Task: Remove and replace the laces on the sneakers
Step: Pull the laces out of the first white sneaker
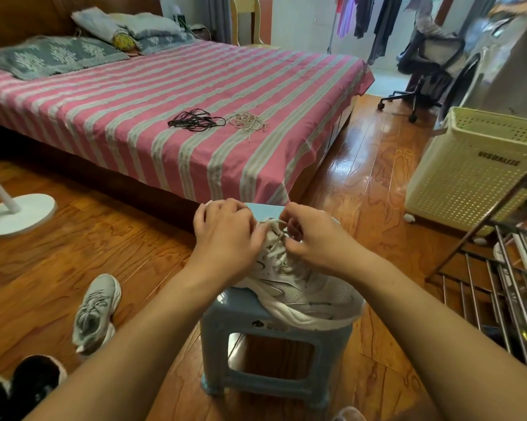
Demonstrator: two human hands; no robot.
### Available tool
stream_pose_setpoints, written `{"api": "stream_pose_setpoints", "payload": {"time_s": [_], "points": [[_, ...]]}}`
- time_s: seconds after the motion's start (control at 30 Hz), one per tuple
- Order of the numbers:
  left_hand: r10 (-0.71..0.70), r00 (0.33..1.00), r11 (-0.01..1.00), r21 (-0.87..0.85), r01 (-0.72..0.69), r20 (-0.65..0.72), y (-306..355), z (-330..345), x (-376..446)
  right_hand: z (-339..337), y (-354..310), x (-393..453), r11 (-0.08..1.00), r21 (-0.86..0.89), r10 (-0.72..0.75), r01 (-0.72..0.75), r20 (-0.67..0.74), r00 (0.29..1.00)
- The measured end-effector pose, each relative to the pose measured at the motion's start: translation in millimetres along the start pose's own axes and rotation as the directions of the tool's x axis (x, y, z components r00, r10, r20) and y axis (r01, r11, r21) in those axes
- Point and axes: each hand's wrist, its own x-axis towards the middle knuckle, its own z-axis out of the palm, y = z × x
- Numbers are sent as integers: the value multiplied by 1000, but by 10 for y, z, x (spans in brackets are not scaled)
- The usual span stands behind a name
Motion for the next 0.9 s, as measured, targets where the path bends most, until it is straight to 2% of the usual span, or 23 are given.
{"api": "stream_pose_setpoints", "payload": {"time_s": [0.07, 0.1, 0.17, 0.2, 0.3, 0.33, 0.4, 0.5, 0.57, 0.6, 0.63, 0.7, 0.73, 0.8, 0.83, 0.9], "points": [[-105, 973, 965, -214, 149, 205, -18, -112, 4, 11, -2, -12, 999, -3, 40, -40, 9, 999], [-116, 959, 933, -304, 195, 260, -40, -143, 11, 16, -6, -17, 998, -19, 57, -56, 13, 998], [-160, 965, 884, -404, 234, 209, -49, -198, 11, 27, -14, -15, 995, -53, 80, -79, 15, 997], [-209, 970, 882, -405, 242, 125, -51, -216, 13, 33, -16, -16, 994, -63, 85, -84, 15, 996], [-316, 920, 935, -238, 262, -232, -72, -250, 2, 39, -38, -5, 995, -45, 94, -93, 19, 995], [-314, 902, 943, -203, 262, -295, -116, -250, 14, 46, -46, -1, 995, -35, 97, -96, 21, 995], [-283, 920, 956, -151, 250, -269, -234, -265, 56, 62, -68, -7, 995, -3, 100, -99, 37, 994], [-201, 977, 975, -110, 193, -68, -321, -327, 76, 66, -50, -12, 996, -8, 94, -94, 36, 995], [-117, 985, 993, 13, 119, -124, -325, -364, 39, 11, -40, -23, 998, -14, 63, -63, 19, 998], [-73, 982, 994, 62, 85, -174, -321, -367, 11, -30, -48, -16, 996, 65, 58, -58, 5, 998], [-59, 977, 995, 62, 73, -203, -304, -366, -15, -88, -85, -9, 971, 225, 80, -76, -8, 997], [-110, 977, 989, -116, 90, -181, -250, -349, -15, -163, -179, 44, 830, 549, 128, -99, -15, 992], [-151, 978, 960, -258, 110, -146, -212, -332, 10, -160, -212, 91, 816, 574, 96, -70, -14, 995], [-207, 976, 864, -481, 148, -73, -118, -308, 54, -57, -279, 193, 931, 362, -40, 39, -3, 999], [-208, 976, 844, -516, 149, -59, -94, -303, 65, 23, -298, 246, 968, 239, -83, 80, 1, 997], [-178, 982, 881, -455, 134, -56, -108, -312, 61, 125, -278, 396, 989, 146, -15, 22, -47, 999]]}}
